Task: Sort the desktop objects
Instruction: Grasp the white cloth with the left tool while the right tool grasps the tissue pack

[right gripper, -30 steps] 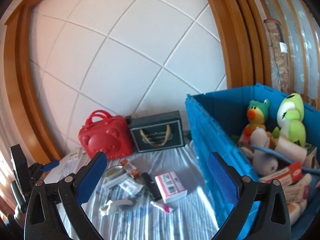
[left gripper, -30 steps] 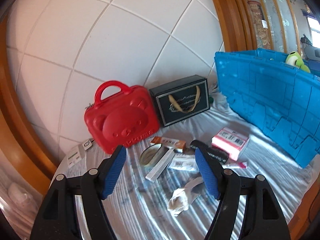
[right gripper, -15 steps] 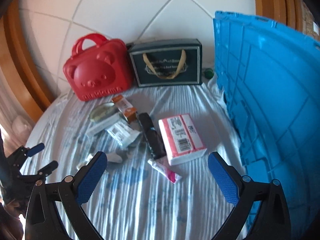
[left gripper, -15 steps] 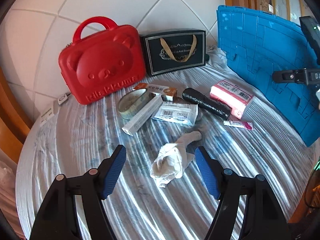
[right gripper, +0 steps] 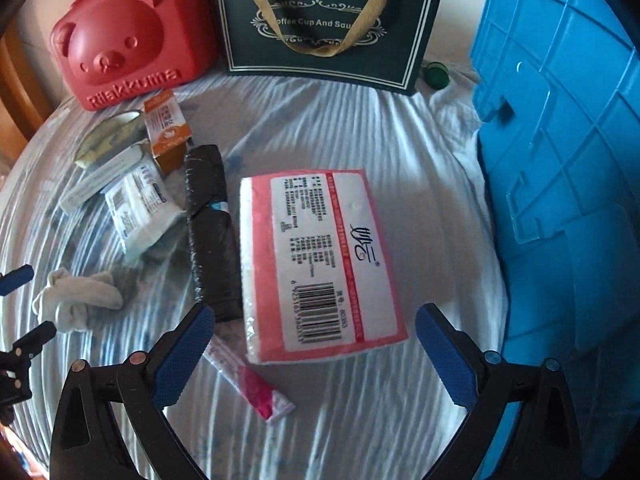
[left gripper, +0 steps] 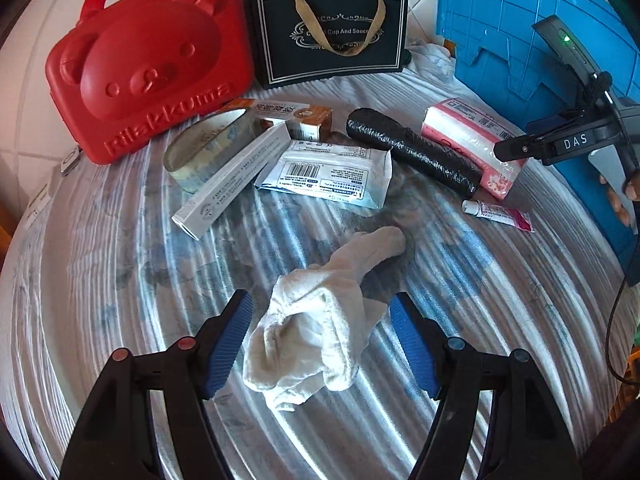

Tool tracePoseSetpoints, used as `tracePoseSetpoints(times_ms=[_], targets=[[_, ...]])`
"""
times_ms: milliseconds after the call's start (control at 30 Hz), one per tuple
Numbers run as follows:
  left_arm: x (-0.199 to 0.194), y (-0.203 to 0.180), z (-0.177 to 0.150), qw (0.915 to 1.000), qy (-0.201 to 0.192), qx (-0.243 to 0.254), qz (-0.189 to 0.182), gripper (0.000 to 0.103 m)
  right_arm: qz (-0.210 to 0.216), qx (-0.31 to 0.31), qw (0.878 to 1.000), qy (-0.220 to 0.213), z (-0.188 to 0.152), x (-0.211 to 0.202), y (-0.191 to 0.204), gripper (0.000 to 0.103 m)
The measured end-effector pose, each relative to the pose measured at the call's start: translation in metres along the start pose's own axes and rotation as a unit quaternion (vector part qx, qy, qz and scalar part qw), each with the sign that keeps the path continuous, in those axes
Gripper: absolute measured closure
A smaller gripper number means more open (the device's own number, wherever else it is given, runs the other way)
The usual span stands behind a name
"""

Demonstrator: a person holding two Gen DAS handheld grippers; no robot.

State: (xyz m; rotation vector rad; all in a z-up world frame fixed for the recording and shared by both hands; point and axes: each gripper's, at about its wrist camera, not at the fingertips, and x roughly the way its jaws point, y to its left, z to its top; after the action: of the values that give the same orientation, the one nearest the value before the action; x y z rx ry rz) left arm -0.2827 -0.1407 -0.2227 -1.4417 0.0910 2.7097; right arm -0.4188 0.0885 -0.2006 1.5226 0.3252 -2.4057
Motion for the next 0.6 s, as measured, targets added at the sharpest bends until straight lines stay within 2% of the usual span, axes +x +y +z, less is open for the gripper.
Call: tracePoseSetpoints(times_ms=[133,267,467,500,567,600], targets=[[0.019,0.001,-0.001,0.9996,0.024,0.001,-0.013,0.032,0.005,0.010,1.000,0.025,0.003,0.020,-0.012,0.001],[0.034,0.003,-0.002,0.9991,0.037,-0.003,-0.019,0.032,0.018,0.029,0.999,0.030,0.005,0.034,-0.020,0.001],[0.038,0.004,0.005,0.9993,0.028,0.000,-0.023,0.032,0.032,0.050,0.997,0.050,0.011,0.057,-0.021,0.002],[0.038,0.004,0.006,0.9993,0.028,0.000,-0.024,0.035,0.036,0.054,0.997,0.052,0.012,0.060,-0.021,0.005],[0.037,0.007,0.008,0.9992,0.026,-0.004,-0.031,0.063,0.033,0.059,0.997,0.043,0.013,0.061,-0.019,0.009],[0.036,0.010,0.009,0.9986,0.027,-0.012,-0.044,0.068,0.036,0.063,0.997,0.042,0.012,0.060,-0.019,0.010]])
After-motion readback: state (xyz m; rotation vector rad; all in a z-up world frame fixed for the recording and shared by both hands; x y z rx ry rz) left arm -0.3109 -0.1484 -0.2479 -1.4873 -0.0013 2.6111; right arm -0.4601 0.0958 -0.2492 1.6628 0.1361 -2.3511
